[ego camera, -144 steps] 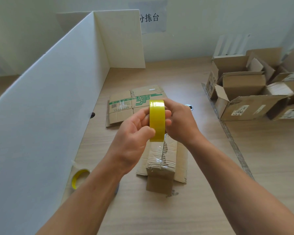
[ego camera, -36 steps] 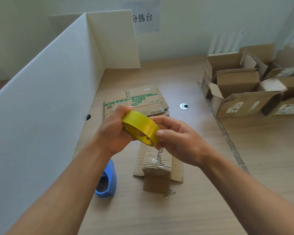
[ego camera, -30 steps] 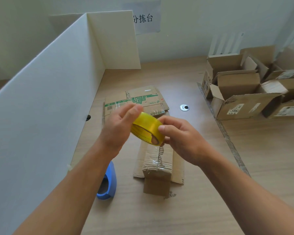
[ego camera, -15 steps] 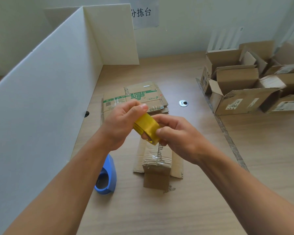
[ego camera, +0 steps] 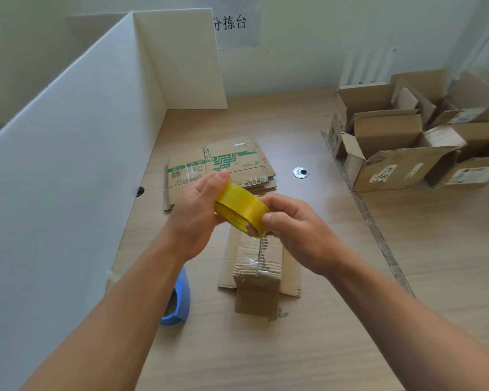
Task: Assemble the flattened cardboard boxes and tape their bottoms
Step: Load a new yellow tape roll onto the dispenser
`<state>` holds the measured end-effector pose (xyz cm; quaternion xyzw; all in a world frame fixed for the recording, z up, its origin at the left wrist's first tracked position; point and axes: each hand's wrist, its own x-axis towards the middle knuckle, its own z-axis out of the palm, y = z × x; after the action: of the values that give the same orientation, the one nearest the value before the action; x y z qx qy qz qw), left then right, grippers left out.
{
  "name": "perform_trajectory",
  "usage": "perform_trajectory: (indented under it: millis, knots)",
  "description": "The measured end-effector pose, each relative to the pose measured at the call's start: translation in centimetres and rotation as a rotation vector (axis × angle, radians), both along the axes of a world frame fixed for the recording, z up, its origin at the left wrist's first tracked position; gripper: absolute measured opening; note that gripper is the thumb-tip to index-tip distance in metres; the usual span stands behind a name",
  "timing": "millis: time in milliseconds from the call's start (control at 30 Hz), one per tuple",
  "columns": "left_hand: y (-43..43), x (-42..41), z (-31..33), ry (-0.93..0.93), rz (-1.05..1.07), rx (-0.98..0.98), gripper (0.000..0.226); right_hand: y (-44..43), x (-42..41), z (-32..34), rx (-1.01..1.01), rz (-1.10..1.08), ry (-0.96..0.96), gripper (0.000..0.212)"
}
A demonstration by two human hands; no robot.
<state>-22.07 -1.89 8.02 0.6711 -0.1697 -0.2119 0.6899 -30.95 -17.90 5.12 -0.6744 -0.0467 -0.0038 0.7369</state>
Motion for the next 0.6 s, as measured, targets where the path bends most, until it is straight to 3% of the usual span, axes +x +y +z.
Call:
perform_trajectory:
  millis: [133,233,600]
  knots:
    - [-0.2,-0.8,0.2,-0.282,0.047,0.211,0.039,0.3,0.0,0.1,0.061,-0.026,0.022,0.018]
    - [-0.3,-1.2,0.7,-0.249,0.0,0.172,0.045,0.5,0.1,0.5,0.047,-0.033,0.004,0.02]
    - [-0.6,-0.5,0.8,-0.017,-0.035,0.082,0.026,0.8,-0.1,0.3,0.073,-0.01,0.004,0.036]
